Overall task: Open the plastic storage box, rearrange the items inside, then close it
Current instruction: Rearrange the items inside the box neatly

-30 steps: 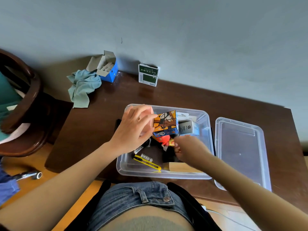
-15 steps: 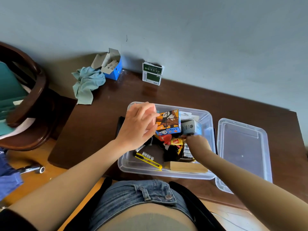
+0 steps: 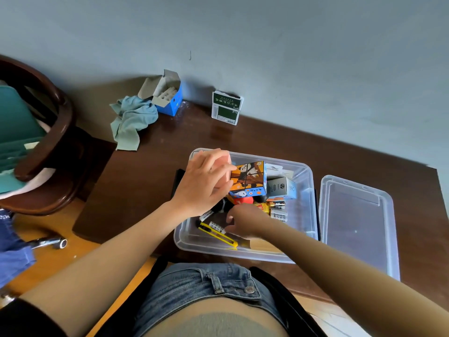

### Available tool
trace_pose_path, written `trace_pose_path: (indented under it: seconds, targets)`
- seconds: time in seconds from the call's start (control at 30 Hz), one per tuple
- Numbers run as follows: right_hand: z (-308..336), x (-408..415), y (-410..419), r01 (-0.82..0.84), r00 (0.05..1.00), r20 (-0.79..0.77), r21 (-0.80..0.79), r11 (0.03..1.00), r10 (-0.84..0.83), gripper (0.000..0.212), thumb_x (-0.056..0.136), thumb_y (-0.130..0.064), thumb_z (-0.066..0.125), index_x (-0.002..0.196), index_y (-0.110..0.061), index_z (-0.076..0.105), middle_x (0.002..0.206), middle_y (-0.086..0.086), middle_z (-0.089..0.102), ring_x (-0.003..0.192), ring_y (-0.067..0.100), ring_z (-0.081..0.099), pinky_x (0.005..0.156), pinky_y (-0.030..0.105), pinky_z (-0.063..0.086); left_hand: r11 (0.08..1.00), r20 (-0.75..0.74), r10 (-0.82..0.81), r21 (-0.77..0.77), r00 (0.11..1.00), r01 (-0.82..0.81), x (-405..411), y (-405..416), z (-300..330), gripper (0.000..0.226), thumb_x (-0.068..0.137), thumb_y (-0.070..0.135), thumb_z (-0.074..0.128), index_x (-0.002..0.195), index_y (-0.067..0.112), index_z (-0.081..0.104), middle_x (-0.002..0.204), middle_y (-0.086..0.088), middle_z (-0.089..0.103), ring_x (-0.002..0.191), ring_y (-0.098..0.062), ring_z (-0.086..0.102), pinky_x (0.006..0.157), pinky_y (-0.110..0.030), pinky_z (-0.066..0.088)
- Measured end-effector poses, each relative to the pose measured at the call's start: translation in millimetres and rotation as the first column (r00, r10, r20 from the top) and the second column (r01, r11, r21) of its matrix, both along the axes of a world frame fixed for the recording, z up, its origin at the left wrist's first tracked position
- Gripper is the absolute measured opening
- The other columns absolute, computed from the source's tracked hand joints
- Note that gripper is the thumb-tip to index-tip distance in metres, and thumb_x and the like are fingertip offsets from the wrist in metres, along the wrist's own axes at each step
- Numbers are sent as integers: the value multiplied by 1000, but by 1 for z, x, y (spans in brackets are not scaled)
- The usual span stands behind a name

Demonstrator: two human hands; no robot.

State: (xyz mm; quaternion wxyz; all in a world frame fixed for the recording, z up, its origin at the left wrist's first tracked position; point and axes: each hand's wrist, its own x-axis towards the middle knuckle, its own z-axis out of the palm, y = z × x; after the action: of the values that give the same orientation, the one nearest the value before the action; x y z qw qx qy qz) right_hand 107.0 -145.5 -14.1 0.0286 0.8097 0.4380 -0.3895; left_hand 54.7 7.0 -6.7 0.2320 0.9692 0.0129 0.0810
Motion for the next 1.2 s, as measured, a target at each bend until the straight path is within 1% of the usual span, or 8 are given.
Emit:
trace_pose_path:
  seconds: [0.13,0.2,0.27,0.4,0.5,0.6,0.9,1.2]
  targets:
    - [-21,-18,19,-14,998,59,-207,978,27,26,91,-18,51,114,-4,52,72,4,47,74,25,52,53,28,41,999,30,16,-37,999,-15,-1,-2,1,43,90,43,38,117,20,63,137,-4,45,125,-23,35,106,-44,25]
    - [-32,-25,21,38,999,36,-246,968,-30,56,92,-15,50,141,0,27,81,7,51,81,28,55,59,30,43,999,51,30,-42,998,-28,-1,-3,-1,38,90,40,43,116,21,63,136,-3,46,122,-22,36,106,-43,25]
    - [-39,-27,23,78,997,36,-277,958,-70,67,91,-12,51,146,2,15,97,11,57,94,30,60,66,33,45,998,59,37,-48,998,-34,-1,-4,-2,35,89,37,47,116,21,63,136,-2,46,121,-20,35,106,-41,24]
    - [-47,-30,29,89,994,88,-243,966,-69,31,91,-6,51,122,-3,52,116,11,60,104,30,59,71,33,42,999,72,26,-43,997,-23,-2,-4,-2,32,89,35,51,114,20,64,135,-3,46,121,-21,37,106,-43,25]
    - [-43,-32,32,-24,992,109,-290,957,58,25,91,-4,51,115,-5,59,118,10,60,107,29,58,73,31,42,998,75,22,-66,997,-17,-1,-4,1,32,88,33,52,114,19,64,134,-4,47,122,-19,34,106,-45,26]
    - [-29,-31,33,-141,975,112,-351,926,191,30,91,-6,55,121,-6,58,124,9,57,112,29,55,80,31,44,995,69,39,-95,997,-32,1,-9,5,34,88,34,51,117,19,61,135,-5,45,127,-19,33,108,-49,24]
    - [11,-13,5,-290,912,231,-225,930,340,23,93,-2,46,109,-2,62,107,11,63,98,29,60,63,32,41,999,97,-33,-35,995,37,40,-39,24,30,88,19,60,117,13,62,132,-12,49,125,-28,44,112,-54,20]
    - [-46,-30,33,-73,997,34,-18,997,73,51,96,-25,49,142,-15,28,114,12,59,103,34,58,72,36,47,998,44,-12,-55,999,14,36,-25,21,24,86,11,62,110,13,66,123,-12,55,116,-30,51,107,-51,27]
